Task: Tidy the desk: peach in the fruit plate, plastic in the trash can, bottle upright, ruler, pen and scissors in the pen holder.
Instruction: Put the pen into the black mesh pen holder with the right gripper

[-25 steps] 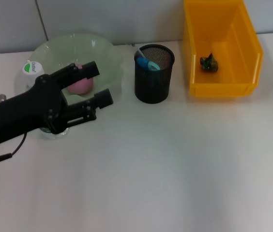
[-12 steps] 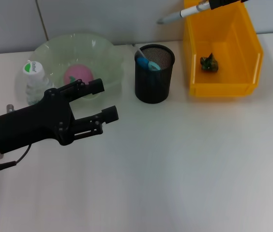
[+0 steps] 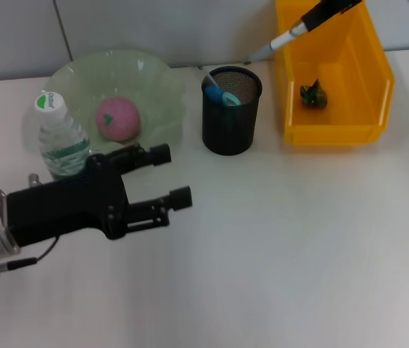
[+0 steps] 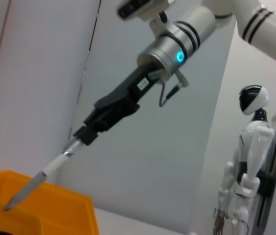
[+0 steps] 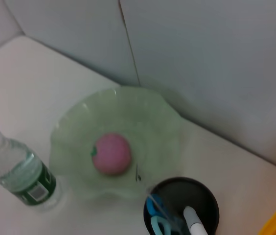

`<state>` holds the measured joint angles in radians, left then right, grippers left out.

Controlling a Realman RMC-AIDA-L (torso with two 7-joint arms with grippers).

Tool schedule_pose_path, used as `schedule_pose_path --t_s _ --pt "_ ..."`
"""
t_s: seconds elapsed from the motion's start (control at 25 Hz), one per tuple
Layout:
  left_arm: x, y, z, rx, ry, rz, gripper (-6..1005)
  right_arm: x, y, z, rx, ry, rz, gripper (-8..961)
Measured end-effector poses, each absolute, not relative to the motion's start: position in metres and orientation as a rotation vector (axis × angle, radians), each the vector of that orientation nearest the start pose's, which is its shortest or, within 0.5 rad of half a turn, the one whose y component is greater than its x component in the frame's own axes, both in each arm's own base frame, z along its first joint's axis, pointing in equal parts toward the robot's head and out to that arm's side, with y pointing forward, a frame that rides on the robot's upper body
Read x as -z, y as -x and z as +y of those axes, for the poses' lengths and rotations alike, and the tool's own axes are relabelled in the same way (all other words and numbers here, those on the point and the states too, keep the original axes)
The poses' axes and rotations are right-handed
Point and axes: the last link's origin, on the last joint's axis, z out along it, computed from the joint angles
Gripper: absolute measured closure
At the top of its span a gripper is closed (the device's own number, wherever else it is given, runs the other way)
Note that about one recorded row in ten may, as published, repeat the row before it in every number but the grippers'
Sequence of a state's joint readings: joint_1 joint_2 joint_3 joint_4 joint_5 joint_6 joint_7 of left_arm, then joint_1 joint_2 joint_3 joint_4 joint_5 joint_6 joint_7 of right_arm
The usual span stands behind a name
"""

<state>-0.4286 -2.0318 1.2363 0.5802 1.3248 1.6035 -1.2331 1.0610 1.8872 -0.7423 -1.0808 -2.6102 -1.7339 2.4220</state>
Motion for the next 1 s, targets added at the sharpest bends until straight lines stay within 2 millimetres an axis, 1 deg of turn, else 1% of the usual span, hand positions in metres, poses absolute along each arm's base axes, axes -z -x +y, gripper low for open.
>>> schedule_pose_path --t_s 0.04,0.2,0.32,0.4,0.6,0.68,0.72,0.76,1.0 --pt "0.022 0.224 0.297 1.145 2.763 -0.439 188 -0.125 -0.103 0.446 0.112 2.553 0.941 816" --pt "0.028 0.224 0.294 1.133 2.776 -0.419 188 -0.110 -0.097 0.454 0.175 2.565 0.926 816" --pt "0.031 0.224 0.292 1.133 2.775 -0.415 188 -0.107 -0.097 0.457 0.188 2.565 0.931 816" --pt "0.032 0.225 0.291 1.132 2.774 -0.413 188 -0.102 -0.098 0.461 0.213 2.556 0.940 816" --pt "0.032 0.227 0.288 1.134 2.771 -0.413 188 -0.096 -0.097 0.466 0.239 2.543 0.935 817" --pt "0.033 0.228 0.286 1.134 2.773 -0.400 188 -0.087 -0.096 0.470 0.266 2.545 0.925 817" --pt "0.033 0.228 0.286 1.134 2.773 -0.400 188 -0.087 -0.096 0.470 0.266 2.545 0.925 817" --pt "0.034 0.228 0.286 1.132 2.774 -0.390 188 -0.081 -0.095 0.472 0.278 2.549 0.927 817" --pt "0.034 0.228 0.285 1.131 2.776 -0.382 188 -0.070 -0.097 0.475 0.313 2.550 0.918 817"
